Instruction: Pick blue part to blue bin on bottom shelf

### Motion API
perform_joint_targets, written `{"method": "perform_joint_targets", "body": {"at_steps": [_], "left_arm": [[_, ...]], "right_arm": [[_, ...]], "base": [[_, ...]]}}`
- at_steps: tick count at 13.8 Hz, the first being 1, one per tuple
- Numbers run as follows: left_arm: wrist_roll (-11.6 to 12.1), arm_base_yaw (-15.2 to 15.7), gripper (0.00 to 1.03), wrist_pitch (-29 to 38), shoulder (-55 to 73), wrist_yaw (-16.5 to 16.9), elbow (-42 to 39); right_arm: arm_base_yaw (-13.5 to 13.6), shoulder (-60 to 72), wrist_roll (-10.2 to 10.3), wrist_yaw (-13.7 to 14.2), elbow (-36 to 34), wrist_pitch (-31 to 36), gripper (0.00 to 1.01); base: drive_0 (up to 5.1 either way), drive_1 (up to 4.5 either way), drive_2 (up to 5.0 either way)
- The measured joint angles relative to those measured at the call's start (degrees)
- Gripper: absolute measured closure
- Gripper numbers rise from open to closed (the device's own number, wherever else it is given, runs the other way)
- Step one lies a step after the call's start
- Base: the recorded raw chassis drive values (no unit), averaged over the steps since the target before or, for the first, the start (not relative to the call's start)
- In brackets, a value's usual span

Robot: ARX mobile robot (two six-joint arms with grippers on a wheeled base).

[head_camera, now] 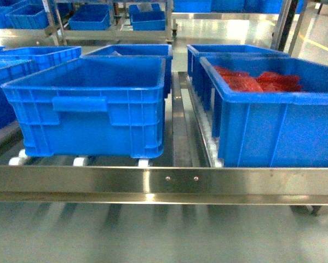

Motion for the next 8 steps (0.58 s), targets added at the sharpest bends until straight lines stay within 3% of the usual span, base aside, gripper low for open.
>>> {"method": "perform_joint_targets", "body": {"at_steps": [8], "left_arm": [[-0.02,0.00,0.59,-0.07,0.00,0.00,-0.04]], "right_arm": [[0.00,0.00,0.02,0.09,0.00,-0.04,0.03]], "base": [[0.0,0.00,0.0]]}}
